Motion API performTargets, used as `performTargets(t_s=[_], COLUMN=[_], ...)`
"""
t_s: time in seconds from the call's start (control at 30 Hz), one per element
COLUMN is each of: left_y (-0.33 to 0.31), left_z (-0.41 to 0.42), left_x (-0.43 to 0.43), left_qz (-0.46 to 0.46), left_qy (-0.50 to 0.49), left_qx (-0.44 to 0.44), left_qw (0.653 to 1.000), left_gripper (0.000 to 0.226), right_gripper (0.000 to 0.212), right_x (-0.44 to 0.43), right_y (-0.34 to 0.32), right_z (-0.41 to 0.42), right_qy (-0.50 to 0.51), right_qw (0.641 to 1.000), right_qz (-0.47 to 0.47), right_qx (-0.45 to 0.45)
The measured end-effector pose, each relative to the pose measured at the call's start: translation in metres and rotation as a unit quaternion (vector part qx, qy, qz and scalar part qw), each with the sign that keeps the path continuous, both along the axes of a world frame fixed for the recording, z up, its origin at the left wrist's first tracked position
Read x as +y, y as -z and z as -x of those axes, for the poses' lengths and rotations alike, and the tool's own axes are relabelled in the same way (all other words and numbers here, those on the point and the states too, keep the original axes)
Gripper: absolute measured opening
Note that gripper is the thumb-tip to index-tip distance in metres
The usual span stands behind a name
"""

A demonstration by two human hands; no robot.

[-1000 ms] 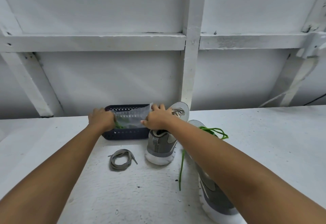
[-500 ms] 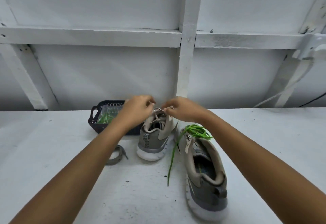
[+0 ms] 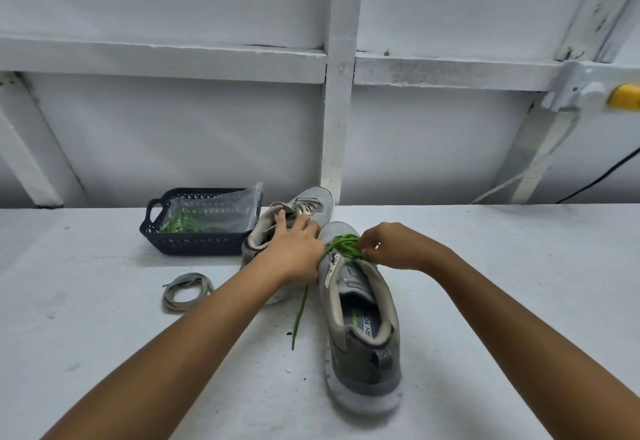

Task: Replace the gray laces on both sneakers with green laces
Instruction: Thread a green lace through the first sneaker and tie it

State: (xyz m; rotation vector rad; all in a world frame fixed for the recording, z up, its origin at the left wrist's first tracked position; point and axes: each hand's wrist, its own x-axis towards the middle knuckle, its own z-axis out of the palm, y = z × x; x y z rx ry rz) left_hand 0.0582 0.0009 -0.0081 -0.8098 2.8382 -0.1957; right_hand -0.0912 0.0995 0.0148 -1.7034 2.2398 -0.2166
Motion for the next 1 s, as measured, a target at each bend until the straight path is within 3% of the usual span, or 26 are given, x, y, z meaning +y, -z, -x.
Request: performTargets(t_s=[0.17, 0.3, 0.37, 0.43, 0.5, 0.53, 0.67, 0.83, 0.93, 1.0], left_y=[0.009, 0.003, -0.005, -0.009, -0.012, -0.014, -0.012, -0.012, -0.012, -0.011], left_z=[0.001, -0.001, -0.001, -0.002, -0.003, -0.004, -0.004, -0.004, -0.006, -0.006], left_x=[-0.002, -0.003, -0.007, -0.012, -0.013, -0.013, -0.009, -0.002, -0.003, -0.004], left_qz=[0.027, -0.047, -0.126, -0.259, -0.370, -0.392, -0.391, -0.294, -0.305, -0.291], left_qy=[-0.009, -0.042, -0.093, -0.132, -0.154, -0.155, -0.132, -0.100, -0.081, -0.074], left_qx=[0.035, 0.198, 0.324, 0.431, 0.493, 0.505, 0.488, 0.391, 0.357, 0.350], left_qw=[0.999, 0.978, 0.933, 0.854, 0.772, 0.753, 0.769, 0.866, 0.880, 0.887], left_gripper=[0.031, 0.022, 0.013, 0.006, 0.008, 0.012, 0.026, 0.028, 0.027, 0.017], right_gripper=[0.017, 0.011, 0.015, 0.018, 0.017, 0.017, 0.016, 0.017, 0.018, 0.019], right_x=[0.001, -0.002, -0.003, -0.003, -0.004, -0.004, -0.010, -0.014, -0.016, -0.016], right_y=[0.009, 0.007, 0.003, -0.003, -0.008, -0.011, -0.017, -0.019, -0.021, -0.020], right_z=[0.005, 0.009, 0.011, 0.013, 0.015, 0.016, 0.015, 0.014, 0.013, 0.011], right_qy=[-0.005, 0.033, 0.077, 0.101, 0.108, 0.109, 0.103, 0.110, 0.106, 0.106], right_qw=[1.000, 0.994, 0.970, 0.939, 0.915, 0.907, 0.888, 0.854, 0.827, 0.828], right_qz=[0.008, 0.053, 0.087, 0.117, 0.140, 0.146, 0.152, 0.155, 0.165, 0.171], right_qx=[-0.009, -0.087, -0.212, -0.307, -0.362, -0.379, -0.421, -0.485, -0.526, -0.524])
